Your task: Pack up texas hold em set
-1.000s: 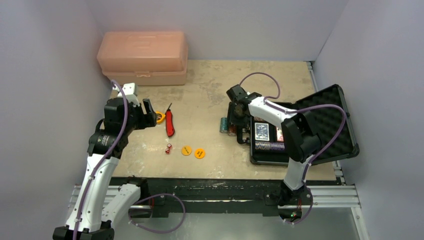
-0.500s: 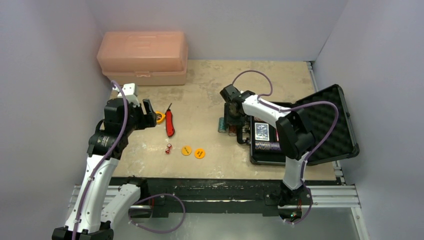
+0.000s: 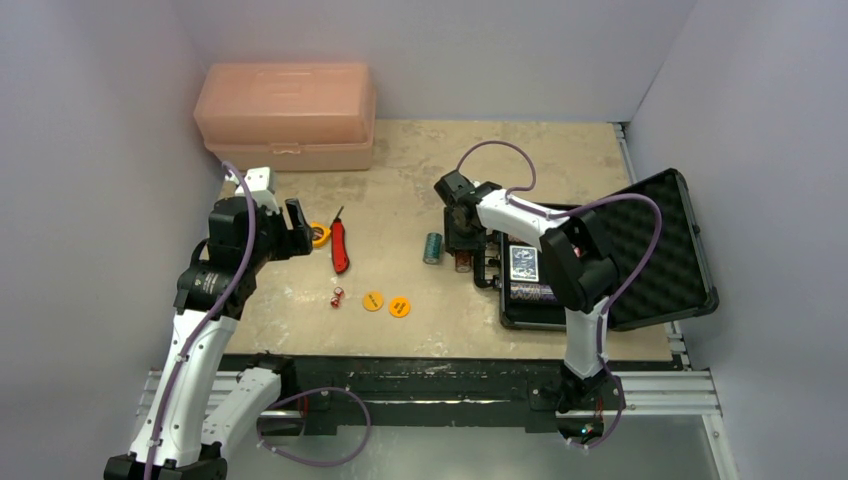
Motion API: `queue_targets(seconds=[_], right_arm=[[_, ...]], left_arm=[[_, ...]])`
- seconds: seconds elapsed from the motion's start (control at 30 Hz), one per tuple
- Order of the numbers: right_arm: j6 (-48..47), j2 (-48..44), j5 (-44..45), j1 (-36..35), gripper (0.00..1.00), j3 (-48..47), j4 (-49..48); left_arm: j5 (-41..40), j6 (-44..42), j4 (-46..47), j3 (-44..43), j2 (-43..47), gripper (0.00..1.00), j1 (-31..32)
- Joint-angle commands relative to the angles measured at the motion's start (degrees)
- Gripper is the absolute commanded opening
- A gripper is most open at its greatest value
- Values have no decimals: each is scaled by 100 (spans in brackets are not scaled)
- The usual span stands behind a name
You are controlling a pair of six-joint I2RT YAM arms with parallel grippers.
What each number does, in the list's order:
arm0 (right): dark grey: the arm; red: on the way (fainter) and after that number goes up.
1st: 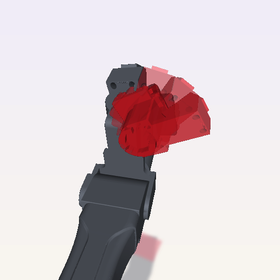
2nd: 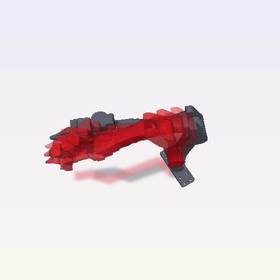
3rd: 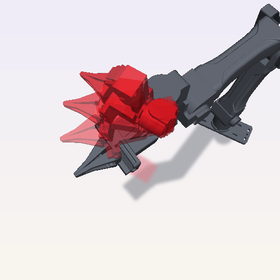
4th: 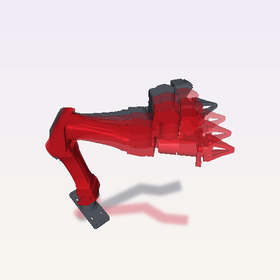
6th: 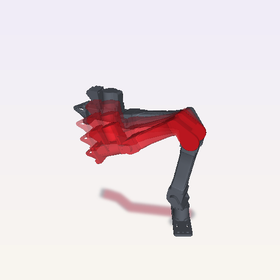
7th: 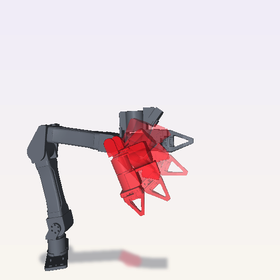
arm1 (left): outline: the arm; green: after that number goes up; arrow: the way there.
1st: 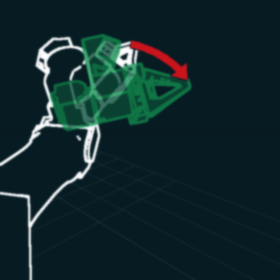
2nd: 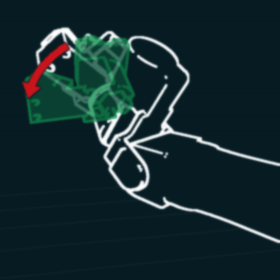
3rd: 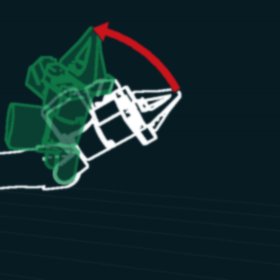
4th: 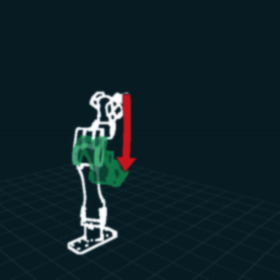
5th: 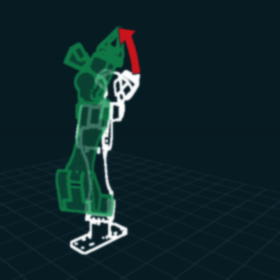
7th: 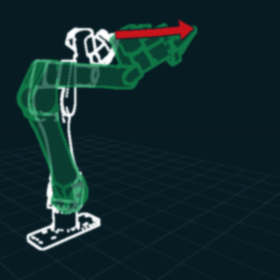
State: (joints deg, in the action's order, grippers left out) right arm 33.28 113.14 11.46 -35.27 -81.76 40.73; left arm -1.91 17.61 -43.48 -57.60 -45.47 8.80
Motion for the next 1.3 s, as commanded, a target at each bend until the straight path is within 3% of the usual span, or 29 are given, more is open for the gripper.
queue_targets(seconds=[0.0, 0.2, 0.6, 1.27], right_arm=[[-77, -92, 186, -21, 51, -69, -32], [-89, -150, -29, -26, 43, 71, -158], [-199, -387, -442, -49, 0, 8, -260], [-95, -1315, -379, -47, 0, -486, -179]], left_arm=[[-46, 24, 46, -43, 65, 68, 43], [-46, 24, 54, -41, 73, 68, 43], [-46, 28, 51, -33, 74, 67, 44], [-26, 35, 69, -26, 47, 65, 48]])
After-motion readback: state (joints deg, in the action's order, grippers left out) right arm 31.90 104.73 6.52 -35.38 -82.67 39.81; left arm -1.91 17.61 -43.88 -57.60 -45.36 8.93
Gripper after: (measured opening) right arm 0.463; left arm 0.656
